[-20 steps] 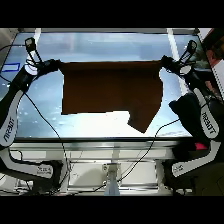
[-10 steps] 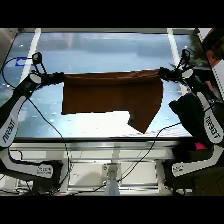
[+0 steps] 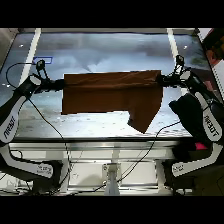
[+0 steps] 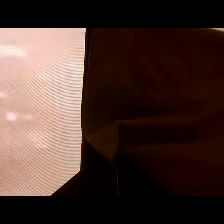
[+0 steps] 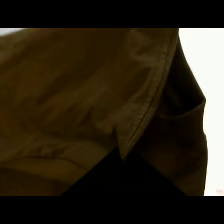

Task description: Fold the clothes and pants, and hang the long-sleeved shirts on hangers.

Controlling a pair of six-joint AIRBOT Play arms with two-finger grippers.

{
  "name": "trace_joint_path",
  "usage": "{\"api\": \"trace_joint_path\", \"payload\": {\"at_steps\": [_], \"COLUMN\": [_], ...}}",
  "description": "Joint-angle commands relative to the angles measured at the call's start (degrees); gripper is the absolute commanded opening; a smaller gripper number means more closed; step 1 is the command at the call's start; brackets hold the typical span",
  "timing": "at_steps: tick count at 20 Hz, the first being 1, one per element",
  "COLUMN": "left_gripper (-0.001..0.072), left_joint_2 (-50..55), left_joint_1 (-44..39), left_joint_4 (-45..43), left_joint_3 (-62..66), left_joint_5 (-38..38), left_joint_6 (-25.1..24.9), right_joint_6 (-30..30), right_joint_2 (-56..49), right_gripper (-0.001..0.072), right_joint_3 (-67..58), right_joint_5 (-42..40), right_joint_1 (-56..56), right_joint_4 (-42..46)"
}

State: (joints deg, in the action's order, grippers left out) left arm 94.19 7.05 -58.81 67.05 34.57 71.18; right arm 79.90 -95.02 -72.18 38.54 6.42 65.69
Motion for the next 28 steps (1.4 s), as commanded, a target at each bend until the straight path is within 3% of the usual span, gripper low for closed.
{"api": "trace_joint_path", "payload": {"at_steps": [1, 2, 3, 4, 5, 6, 9, 12, 15, 17, 19, 23, 25, 28], "left_gripper": [0.0017, 0.0018, 0.0067, 0.0285, 0.0607, 0.0712, 0.0716, 0.0714, 0.0636, 0.0625, 0.0625, 0.0625, 0.0625, 0.0625], "left_joint_2": [1.05, 1.03, 1.03, 1.03, 0.98, 0.92, -0.96, -6.32, -13.86, -18.58, -22.21, -25.49, -25.46, -25.46], "left_joint_1": [0.07, 0.07, 0.09, 0.20, 0.20, 0.26, 0.46, 2.86, 8.02, 11.78, 14.99, 17.75, 17.68, 17.46], "left_joint_4": [0.09, 0.09, 0.09, 0.11, 0.09, 0.31, 0.26, 0.00, 0.02, 0.02, 0.04, 0.26, 0.48, 0.52], "left_joint_3": [-0.02, 0.00, 0.00, 0.00, 0.00, 0.04, 0.11, 0.11, 0.11, 0.11, 0.09, 0.09, 0.07, 0.04], "left_joint_5": [1.77, 1.75, 1.75, 1.75, 1.75, 1.86, 2.21, 4.74, 12.92, 20.26, 25.00, 28.26, 29.77, 30.18], "left_joint_6": [0.00, 0.00, 0.00, 0.00, 0.00, 0.17, 0.11, -0.02, -1.51, -5.01, -5.16, -5.14, -4.68, -4.68], "right_joint_6": [0.37, 0.37, 0.35, 0.37, 0.37, 0.35, 0.35, 0.35, 0.35, 0.35, 0.39, 0.57, 0.59, 0.61], "right_joint_2": [-1.05, -1.05, -1.03, -1.03, -0.87, -0.66, 1.51, 6.88, 13.03, 17.57, 23.08, 34.93, 39.50, 43.60], "right_gripper": [0.0014, 0.0027, 0.0182, 0.0461, 0.0607, 0.0606, 0.0569, 0.0548, 0.0544, 0.0544, 0.0543, 0.0542, 0.0445, 0.0445], "right_joint_3": [-0.02, -0.02, -0.04, -0.07, -0.09, -0.22, -0.68, -0.68, -0.61, 0.28, 4.90, 22.12, 31.34, 41.94], "right_joint_5": [2.78, 2.64, 2.40, 2.38, 2.43, 2.93, 4.33, 8.24, 14.51, 19.12, 21.64, 21.90, 20.31, 14.91], "right_joint_1": [-0.02, -0.02, 0.00, 0.02, 0.02, 0.02, 0.02, 0.44, 4.11, 7.65, 10.51, 11.43, 10.60, 10.34], "right_joint_4": [0.44, 0.42, 0.44, 0.44, 0.46, 0.50, 2.16, 9.68, 12.74, 12.70, 12.41, 2.95, -3.78, -12.55]}}
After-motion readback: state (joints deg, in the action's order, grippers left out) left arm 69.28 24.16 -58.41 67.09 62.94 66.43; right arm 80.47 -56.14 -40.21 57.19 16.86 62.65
